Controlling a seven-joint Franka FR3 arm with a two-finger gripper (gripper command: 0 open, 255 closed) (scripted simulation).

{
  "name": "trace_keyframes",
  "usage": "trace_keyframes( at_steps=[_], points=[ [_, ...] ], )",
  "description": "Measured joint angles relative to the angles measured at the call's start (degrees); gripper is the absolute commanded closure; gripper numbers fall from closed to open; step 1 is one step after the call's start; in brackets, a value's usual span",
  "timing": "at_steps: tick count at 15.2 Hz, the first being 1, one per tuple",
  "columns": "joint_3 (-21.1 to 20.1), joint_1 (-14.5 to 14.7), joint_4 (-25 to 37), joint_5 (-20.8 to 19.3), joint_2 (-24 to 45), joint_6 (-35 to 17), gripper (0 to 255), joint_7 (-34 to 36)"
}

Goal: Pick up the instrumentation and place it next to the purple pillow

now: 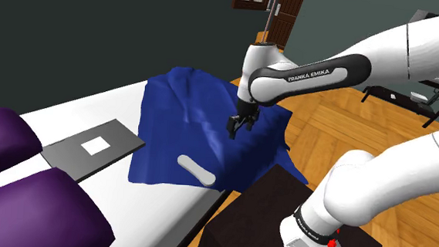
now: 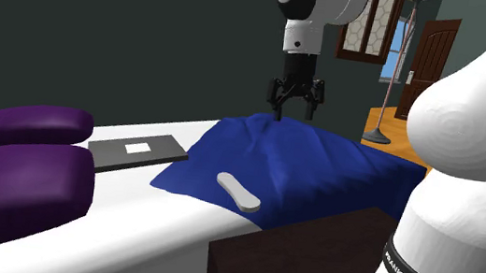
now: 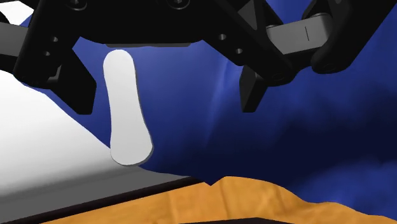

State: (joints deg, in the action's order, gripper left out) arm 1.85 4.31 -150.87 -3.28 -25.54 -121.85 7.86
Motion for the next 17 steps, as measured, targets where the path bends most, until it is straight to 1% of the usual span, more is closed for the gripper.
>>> trace_keyframes(
  at_steps=[8,12,17],
  points=[
    [-1.25,2.18,1.41,0.64,18.06,-17.73,0,-0.86],
    [-2.51,3.45,4.14,0.61,27.95,-25.37,0,-0.30],
    [-3.20,4.56,9.12,-0.40,39.64,-32.77,0,-0.14]
  ],
)
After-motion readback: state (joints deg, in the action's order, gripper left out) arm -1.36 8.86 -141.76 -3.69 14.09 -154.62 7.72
